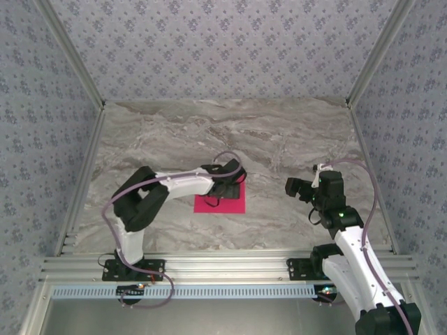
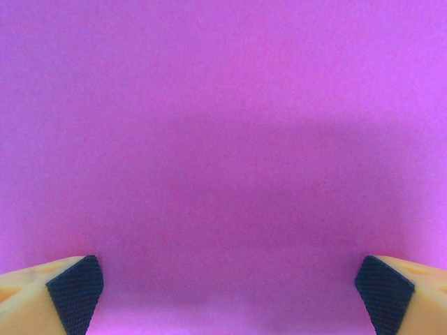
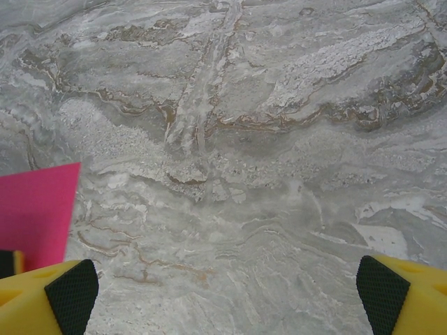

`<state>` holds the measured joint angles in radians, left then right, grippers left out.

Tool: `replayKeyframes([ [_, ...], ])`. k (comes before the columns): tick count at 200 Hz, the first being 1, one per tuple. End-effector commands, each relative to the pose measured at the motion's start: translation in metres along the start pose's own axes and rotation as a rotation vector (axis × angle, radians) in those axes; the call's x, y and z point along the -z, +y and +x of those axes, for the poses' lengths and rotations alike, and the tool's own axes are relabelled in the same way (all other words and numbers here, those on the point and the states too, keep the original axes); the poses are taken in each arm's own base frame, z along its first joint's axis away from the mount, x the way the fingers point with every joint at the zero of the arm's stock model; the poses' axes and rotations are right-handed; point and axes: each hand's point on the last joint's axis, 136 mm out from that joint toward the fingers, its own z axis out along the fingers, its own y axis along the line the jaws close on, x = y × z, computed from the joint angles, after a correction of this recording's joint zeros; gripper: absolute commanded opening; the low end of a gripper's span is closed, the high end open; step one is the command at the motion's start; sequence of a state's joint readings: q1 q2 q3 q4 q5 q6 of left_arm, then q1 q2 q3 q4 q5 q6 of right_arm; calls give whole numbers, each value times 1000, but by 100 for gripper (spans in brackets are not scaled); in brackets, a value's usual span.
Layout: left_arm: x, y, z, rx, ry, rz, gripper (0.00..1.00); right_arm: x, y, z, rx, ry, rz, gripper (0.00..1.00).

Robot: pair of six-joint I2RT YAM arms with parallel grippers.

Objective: Fold a paper plane with a square sheet of paper (fold left side to right side)
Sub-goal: Move the square sheet of paper to the center of the table, then pick up the square sheet of paper from the center of the table.

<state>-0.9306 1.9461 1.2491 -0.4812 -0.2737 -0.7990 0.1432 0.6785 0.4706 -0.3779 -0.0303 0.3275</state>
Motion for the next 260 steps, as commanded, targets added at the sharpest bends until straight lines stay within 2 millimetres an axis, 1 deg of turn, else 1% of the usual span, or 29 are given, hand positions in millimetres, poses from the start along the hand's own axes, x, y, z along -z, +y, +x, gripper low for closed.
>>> replayKeyframes([
  [1, -21, -26, 31, -61, 139, 34, 98, 5, 1, -2, -23, -1, 5, 100],
  [16, -21, -40, 26, -56, 139, 75, 98, 4, 1, 0, -29, 7, 3, 100],
  [27, -16, -46, 21, -54, 130, 102, 98, 3, 3, 1, -30, 12, -8, 100],
  [43, -1, -52, 12, -62, 99, 139, 98, -1, 6, 2, -38, 26, -20, 100],
  [55, 13, -54, 4, -65, 70, 171, 98, -6, 9, 4, -49, 50, -33, 100],
  [65, 25, -54, -2, -69, 47, 193, 98, -11, 13, 5, -53, 75, -49, 100],
  [79, 43, -52, -8, -76, 17, 223, 98, -19, 26, 5, -40, 116, -84, 100],
  [98, 56, -42, -9, -60, -10, 251, 98, -33, 46, 8, 24, 186, -111, 100],
  [114, 58, -31, -5, -16, -9, 287, 98, -48, 64, 11, 99, 240, -107, 100],
  [142, 50, -10, 9, 69, 17, 350, 98, -80, 92, 16, 183, 299, -96, 100],
  [156, 46, -6, 16, 103, 29, 392, 98, -98, 102, 20, 202, 325, -85, 100],
  [167, 44, -5, 20, 118, 38, 412, 98, -110, 111, 19, 210, 336, -89, 100],
  [186, 39, -1, 26, 126, 55, 407, 97, -129, 125, 22, 235, 368, -92, 100],
  [199, 37, 2, 31, 128, 69, 396, 96, -142, 132, 28, 256, 404, -84, 100],
  [222, 31, 8, 39, 137, 86, 375, 94, -160, 136, 39, 270, 451, -60, 100],
  [240, 27, 11, 42, 140, 96, 362, 91, -168, 138, 47, 282, 475, -46, 100],
  [260, 27, 10, 43, 133, 98, 365, 87, -174, 135, 56, 283, 498, -30, 100],
])
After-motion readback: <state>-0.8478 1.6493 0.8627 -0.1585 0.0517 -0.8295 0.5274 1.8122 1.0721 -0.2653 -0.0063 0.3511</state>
